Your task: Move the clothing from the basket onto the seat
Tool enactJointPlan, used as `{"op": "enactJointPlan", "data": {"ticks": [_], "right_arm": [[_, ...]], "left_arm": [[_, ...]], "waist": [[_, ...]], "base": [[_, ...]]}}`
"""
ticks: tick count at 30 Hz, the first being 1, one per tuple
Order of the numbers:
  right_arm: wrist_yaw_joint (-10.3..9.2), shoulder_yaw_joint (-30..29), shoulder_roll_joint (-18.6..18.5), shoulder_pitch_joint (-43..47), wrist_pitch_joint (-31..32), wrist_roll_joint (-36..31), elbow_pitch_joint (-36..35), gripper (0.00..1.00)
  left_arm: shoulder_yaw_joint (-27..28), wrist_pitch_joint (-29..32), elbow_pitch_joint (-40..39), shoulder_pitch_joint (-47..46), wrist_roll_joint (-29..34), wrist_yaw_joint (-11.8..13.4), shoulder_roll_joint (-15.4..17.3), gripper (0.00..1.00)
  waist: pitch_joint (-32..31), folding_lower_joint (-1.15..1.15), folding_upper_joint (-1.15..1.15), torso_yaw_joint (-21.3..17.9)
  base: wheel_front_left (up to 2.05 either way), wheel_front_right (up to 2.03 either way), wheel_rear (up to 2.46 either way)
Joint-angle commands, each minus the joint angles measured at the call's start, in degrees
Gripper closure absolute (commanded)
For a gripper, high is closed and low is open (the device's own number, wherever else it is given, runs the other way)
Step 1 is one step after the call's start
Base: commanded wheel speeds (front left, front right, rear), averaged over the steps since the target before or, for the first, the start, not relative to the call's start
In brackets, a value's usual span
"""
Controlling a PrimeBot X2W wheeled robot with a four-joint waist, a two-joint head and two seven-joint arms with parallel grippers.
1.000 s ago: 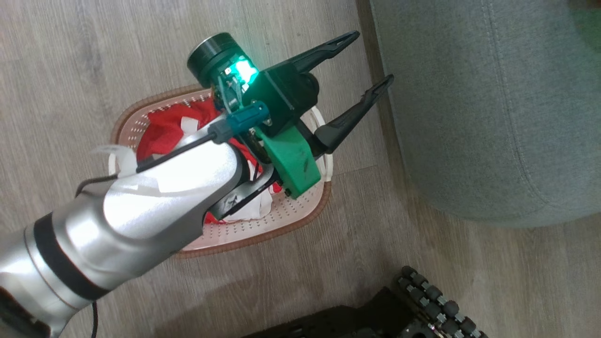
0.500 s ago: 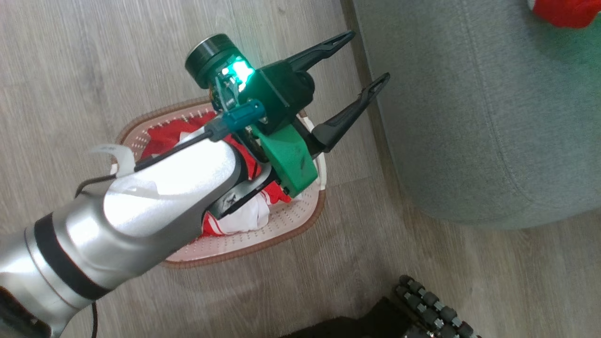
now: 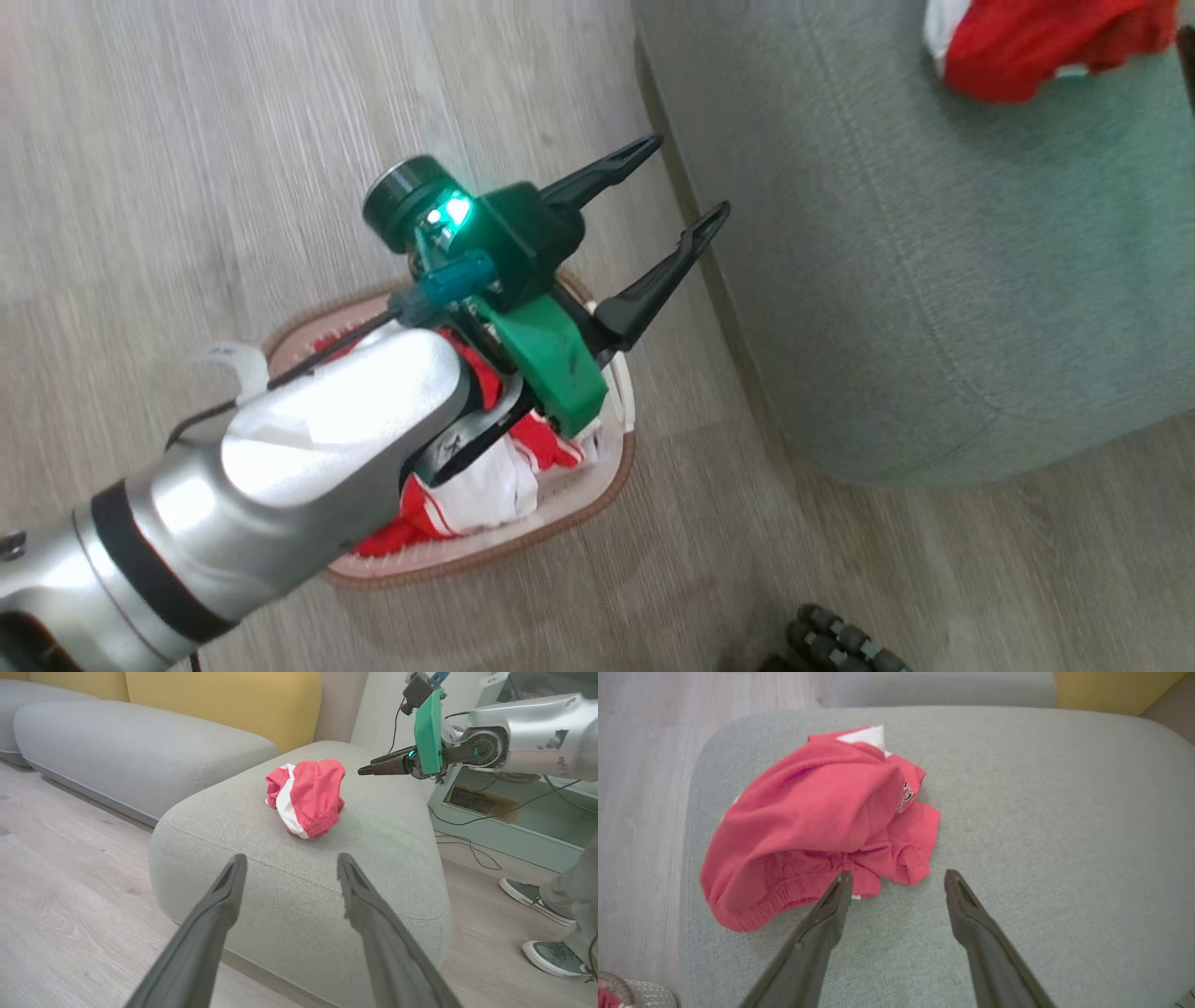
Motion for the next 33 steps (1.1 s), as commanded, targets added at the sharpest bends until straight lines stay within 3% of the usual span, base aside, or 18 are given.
{"op": "enactJointPlan", "data": {"ticks": [1, 9, 17, 25, 33], "right_arm": [[-0.02, 0.7, -3.0, 1.8, -0.4, 0.9, -2.9, 0.00], [-0.02, 0.6, -7.7, 8.0, -4.5, 3.5, -13.8, 0.00], [-0.02, -6.9, -9.8, 16.0, -9.0, 2.8, -26.9, 0.00], [-0.02, -19.3, -2.8, 29.6, -9.9, -3.9, -42.9, 0.00], [-0.02, -22.5, 5.5, 39.0, -8.4, -8.2, -54.0, 0.00]], "left_arm": [[2.5, -0.8, -1.2, -0.4, -0.5, 0.4, 0.8, 0.00], [4.1, -3.3, -0.7, 2.7, -2.3, 1.9, 0.8, 0.00], [6.2, -4.9, -0.4, 5.5, -3.4, 3.5, 0.8, 0.00], [9.4, -5.9, 0.0, 9.4, -4.4, 5.5, 1.7, 0.00], [13.4, -6.2, 0.3, 14.8, -5.2, 6.8, 2.9, 0.00]], "waist": [[-2.9, 0.00, 0.00, -0.4], [-8.9, 0.00, 0.00, 0.6], [-13.6, 0.00, 0.00, 3.8], [-17.9, 0.00, 0.00, 8.3], [-21.3, 0.00, 0.00, 12.0]], "base": [[0.00, 0.00, 0.00], [0.00, 0.00, 0.00], [0.00, 0.00, 0.00], [0.00, 0.00, 0.00], [0.00, 0.00, 0.00]]}}
